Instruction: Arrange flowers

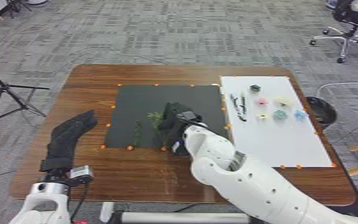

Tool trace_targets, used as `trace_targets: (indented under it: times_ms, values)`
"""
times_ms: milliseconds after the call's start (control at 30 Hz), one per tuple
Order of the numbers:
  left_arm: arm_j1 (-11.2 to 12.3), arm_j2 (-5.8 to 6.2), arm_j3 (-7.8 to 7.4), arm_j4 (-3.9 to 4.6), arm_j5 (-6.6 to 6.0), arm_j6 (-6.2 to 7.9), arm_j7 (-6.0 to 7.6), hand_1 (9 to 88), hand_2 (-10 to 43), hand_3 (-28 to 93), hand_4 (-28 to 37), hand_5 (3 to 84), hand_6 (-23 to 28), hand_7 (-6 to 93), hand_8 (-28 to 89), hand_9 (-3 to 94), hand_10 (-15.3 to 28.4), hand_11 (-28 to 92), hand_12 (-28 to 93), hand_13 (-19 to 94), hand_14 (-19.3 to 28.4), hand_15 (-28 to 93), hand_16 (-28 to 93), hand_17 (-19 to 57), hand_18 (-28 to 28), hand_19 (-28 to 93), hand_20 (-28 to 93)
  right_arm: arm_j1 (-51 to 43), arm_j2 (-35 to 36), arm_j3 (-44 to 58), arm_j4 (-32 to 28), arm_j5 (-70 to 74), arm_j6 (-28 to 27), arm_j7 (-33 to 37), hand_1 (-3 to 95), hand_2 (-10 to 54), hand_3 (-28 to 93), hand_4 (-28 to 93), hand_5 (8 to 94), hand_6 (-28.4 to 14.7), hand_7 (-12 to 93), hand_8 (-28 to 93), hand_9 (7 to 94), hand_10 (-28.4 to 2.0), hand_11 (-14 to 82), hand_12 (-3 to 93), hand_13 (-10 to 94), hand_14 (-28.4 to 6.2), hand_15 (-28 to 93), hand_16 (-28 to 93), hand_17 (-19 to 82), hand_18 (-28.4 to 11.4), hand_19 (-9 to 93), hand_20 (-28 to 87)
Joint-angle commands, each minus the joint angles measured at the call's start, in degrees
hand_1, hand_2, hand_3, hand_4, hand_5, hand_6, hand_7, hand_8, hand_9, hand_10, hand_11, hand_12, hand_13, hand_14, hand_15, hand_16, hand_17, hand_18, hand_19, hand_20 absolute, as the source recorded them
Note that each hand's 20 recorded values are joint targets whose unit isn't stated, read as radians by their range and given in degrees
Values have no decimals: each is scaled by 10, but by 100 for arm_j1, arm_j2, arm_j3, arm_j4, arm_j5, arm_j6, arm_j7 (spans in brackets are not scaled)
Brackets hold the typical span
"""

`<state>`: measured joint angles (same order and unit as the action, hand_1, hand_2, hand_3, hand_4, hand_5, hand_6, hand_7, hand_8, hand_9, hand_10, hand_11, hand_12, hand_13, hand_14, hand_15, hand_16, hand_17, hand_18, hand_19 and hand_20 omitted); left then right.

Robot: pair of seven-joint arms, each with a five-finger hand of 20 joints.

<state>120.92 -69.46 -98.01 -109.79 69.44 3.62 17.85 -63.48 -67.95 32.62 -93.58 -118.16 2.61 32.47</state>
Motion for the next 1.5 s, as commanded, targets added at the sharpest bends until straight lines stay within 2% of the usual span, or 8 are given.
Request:
trace_targets:
  times_ms: [33,133,500,633,867,967,1133,1500]
  values:
    - [13,-33,14,-6,30,-77,-8,214,24,732,-283,472,35,101,-62,454,129,161,128,376,165,147,47,38,140,115,172,153,-77,214,-29,119,244,17,383,-95,640,-69,742,-49,297,135,922,-121,202,212,937,-15,555,288,654,-122,932,464]
    - [14,-32,12,-7,28,-70,-11,215,23,731,-283,473,35,101,-62,454,129,161,129,376,166,147,47,38,140,115,172,184,-106,313,-38,165,350,6,353,-95,644,-64,740,-49,333,-65,920,-124,201,212,937,-15,553,289,654,-122,932,462]
    - [8,-22,24,-10,31,-68,-27,219,20,731,-283,476,36,104,-62,456,132,164,128,377,169,153,47,38,140,114,171,158,-68,582,-95,389,503,-50,359,-95,628,-61,737,-52,330,-71,915,-127,200,211,937,-15,549,288,655,-121,932,460]
    - [9,-19,28,-11,26,-91,-52,219,20,729,-283,475,36,103,-62,456,133,165,128,376,169,155,46,38,140,115,171,11,80,721,-245,1075,532,-744,324,-39,619,-63,726,-49,335,-74,909,-133,197,211,937,-23,545,296,643,-132,932,486]
    - [3,-30,37,-7,37,-117,-68,217,24,725,-283,470,34,99,-62,452,129,160,127,374,167,152,45,37,141,117,172,-355,352,965,-354,2057,-438,-2375,271,112,595,-99,631,-19,311,-73,792,-130,112,171,919,-36,475,378,562,-154,932,542]
    - [40,-25,15,-22,26,-105,-66,216,26,724,-283,466,32,97,-61,449,128,158,129,374,166,149,46,36,141,118,172,-451,427,1024,-375,2172,-983,-2641,259,158,572,-108,613,-11,318,-65,753,-121,100,154,916,-36,475,376,553,-158,932,541]
    - [48,-38,21,-13,29,-139,-63,215,29,721,-283,465,31,96,-59,447,125,152,132,373,163,144,50,36,140,118,172,-573,424,1109,-314,2003,-1512,-2758,238,189,576,-119,604,-7,339,-67,694,-109,91,121,914,-41,480,365,545,-165,932,542]
    - [-26,-46,72,19,34,-121,-22,213,29,724,-283,466,31,97,-60,445,125,147,136,374,162,137,55,37,140,113,173,-559,290,1164,-49,1584,-1580,-2745,199,203,599,-131,577,-6,286,-69,630,-110,82,102,902,-49,486,346,531,-173,932,527]
